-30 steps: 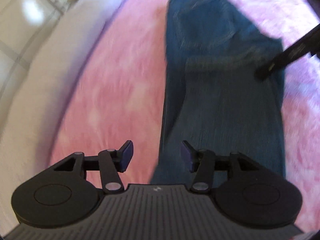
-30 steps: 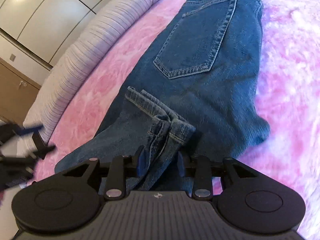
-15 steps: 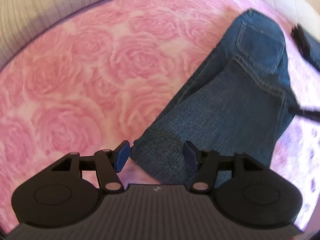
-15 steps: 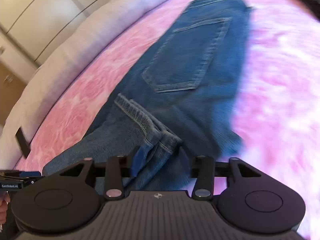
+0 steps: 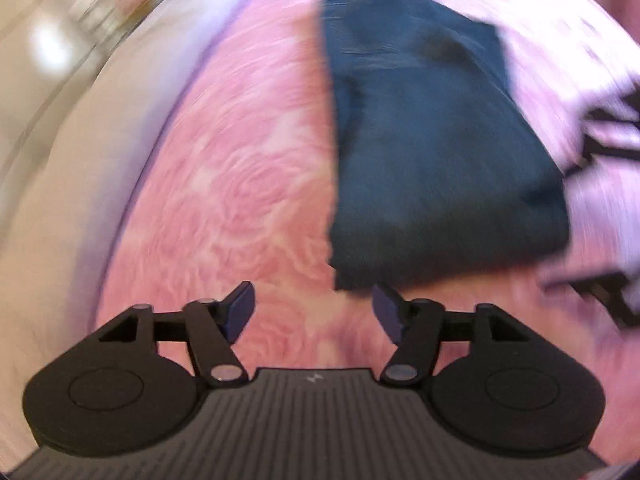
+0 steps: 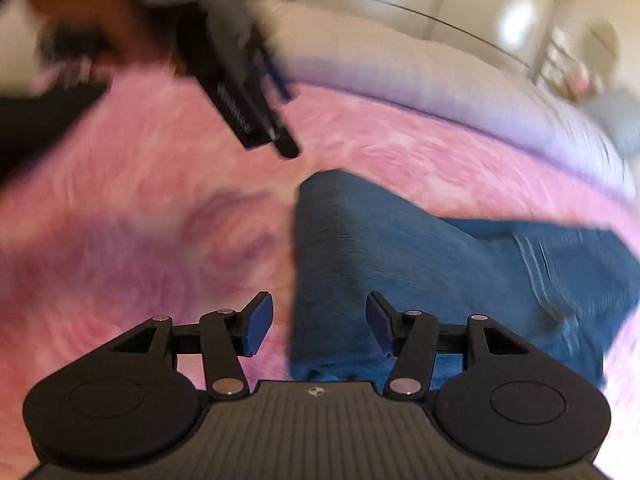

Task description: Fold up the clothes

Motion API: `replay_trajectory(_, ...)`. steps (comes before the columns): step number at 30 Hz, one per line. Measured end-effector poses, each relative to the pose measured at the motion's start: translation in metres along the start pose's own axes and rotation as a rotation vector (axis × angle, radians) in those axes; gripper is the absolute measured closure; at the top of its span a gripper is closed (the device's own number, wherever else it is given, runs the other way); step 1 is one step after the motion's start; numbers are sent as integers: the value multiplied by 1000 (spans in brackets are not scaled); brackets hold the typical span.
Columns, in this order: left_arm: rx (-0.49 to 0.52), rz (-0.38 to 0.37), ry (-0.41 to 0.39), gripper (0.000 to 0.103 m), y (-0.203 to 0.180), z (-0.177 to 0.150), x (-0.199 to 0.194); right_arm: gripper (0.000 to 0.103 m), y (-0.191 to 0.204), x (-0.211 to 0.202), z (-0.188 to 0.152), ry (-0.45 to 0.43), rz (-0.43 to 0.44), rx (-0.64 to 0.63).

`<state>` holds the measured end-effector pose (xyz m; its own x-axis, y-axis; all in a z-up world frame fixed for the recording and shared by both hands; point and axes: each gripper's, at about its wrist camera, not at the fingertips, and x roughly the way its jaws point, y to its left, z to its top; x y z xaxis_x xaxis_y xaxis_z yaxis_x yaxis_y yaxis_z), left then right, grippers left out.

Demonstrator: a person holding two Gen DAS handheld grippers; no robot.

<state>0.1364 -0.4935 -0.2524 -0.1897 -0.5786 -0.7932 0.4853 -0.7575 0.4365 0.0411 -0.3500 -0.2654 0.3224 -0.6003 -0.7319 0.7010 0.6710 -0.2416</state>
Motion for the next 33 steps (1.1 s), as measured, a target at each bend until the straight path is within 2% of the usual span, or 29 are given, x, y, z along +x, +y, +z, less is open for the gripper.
replay_trajectory(1, 70, 0, -10, 38, -11, -4, 0, 41, 13, 11, 0, 30, -34, -55)
replay_trajectory(3, 203, 12, -19, 38, -32, -11, 6, 41, 34, 34, -6, 88, -114, -209)
replay_trajectory(5, 326, 41, -43, 37, -52, -15, 11, 47, 33, 44, -15, 121, -168, -266)
replay_trajectory(8, 499, 111, -121, 29, -74, -16, 22, 54, 14, 40, -19, 107, -117, -253)
replay_trajectory(10, 599, 141, -170, 27, -83, -14, 33, 70, 5, 35, -19, 96, -79, -236)
replay_trajectory(13, 746, 172, -199, 28, -89, -9, 56, 76, -23, 20, -8, 83, -14, -129)
replay_trajectory(14, 772, 170, -199, 32, -88, -6, 64, 77, -30, 14, -4, 76, 0, -104)
replay_trajectory(15, 774, 150, -187, 40, -84, 0, 69, 77, -37, 8, -1, 63, 12, -82)
replay_trajectory(17, 770, 107, -161, 70, -77, 11, 77, 77, -45, 1, 2, 52, 22, -59)
replay_trajectory(20, 714, 47, -121, 84, -65, 24, 75, 80, -52, -2, 4, 50, 29, -48)
replay_trajectory(25, 684, 46, -109, 86, -54, 34, 27, 79, -54, -27, 20, 22, 66, -33)
replay_trajectory(28, 672, 8, -48, 86, -57, 38, -20, 79, -47, -64, 30, 5, 112, -22)
replay_trajectory(31, 632, -53, 62, 86, -69, 30, -67, 79, -37, -102, 37, 0, 210, -6)
replay_trajectory(33, 590, -101, 127, 86, -78, 27, -98, 79, -33, -126, 40, -5, 324, -21)
